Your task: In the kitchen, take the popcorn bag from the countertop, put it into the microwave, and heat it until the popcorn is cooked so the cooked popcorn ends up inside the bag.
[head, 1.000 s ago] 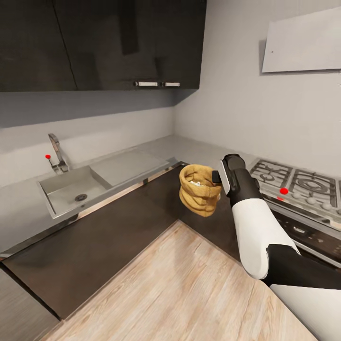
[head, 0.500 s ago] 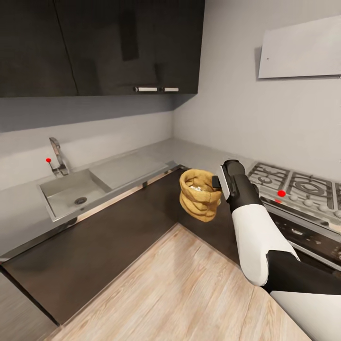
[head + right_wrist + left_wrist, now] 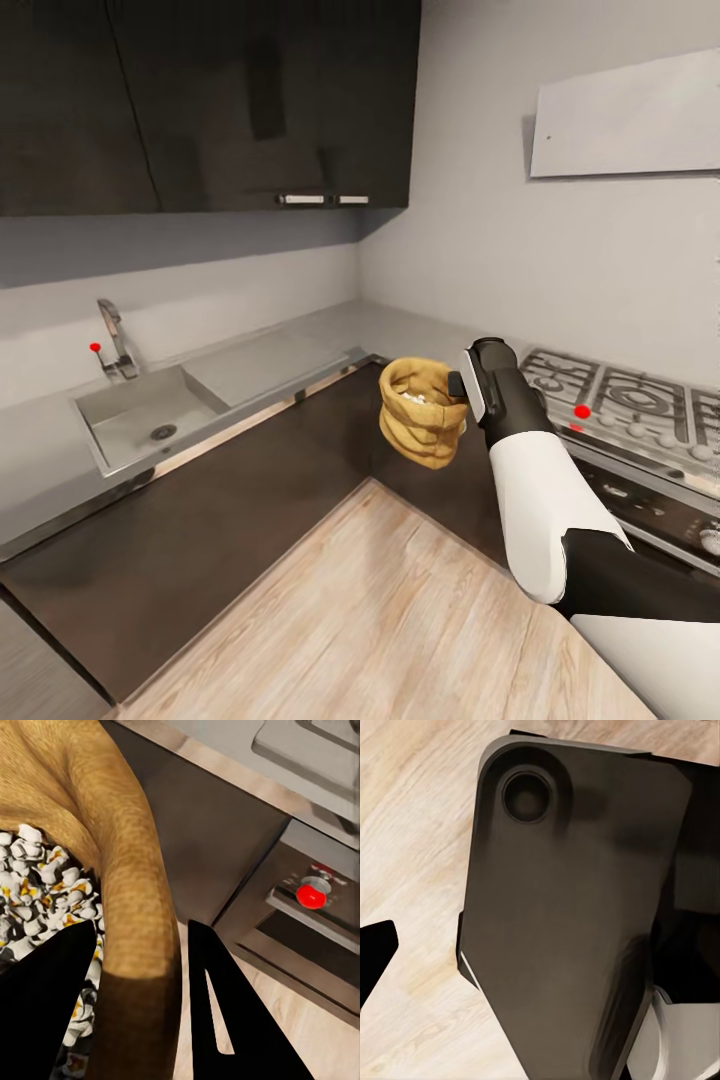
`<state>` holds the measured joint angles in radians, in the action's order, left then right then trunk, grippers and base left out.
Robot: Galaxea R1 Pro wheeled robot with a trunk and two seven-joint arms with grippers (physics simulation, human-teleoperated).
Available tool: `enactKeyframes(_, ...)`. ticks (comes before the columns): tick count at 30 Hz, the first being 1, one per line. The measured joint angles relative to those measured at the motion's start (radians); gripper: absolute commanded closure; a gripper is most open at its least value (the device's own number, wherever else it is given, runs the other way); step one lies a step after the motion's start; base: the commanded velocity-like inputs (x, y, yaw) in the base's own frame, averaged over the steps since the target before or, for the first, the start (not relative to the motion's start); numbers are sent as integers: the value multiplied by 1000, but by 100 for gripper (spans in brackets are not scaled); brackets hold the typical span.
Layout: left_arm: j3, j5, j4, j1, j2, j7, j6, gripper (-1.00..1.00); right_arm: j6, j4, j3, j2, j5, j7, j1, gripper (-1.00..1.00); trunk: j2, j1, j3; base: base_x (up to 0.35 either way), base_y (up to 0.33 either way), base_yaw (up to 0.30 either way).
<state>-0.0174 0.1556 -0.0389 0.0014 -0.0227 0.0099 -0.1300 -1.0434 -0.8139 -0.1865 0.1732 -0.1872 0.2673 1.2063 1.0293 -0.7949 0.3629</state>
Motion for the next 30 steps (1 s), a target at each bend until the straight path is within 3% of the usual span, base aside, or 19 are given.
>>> enactKeyframes(23, 0, 0, 0, 0, 2, 1, -1, -100, 0, 14, 0, 0, 0, 1, -1, 100, 0, 0, -37, 0, 0, -67)
enactKeyframes(30, 0, 0, 0, 0, 2, 1, -1, -100, 0, 15, 0, 0, 2, 1, -29, 100, 0, 0, -40, 0, 0, -17)
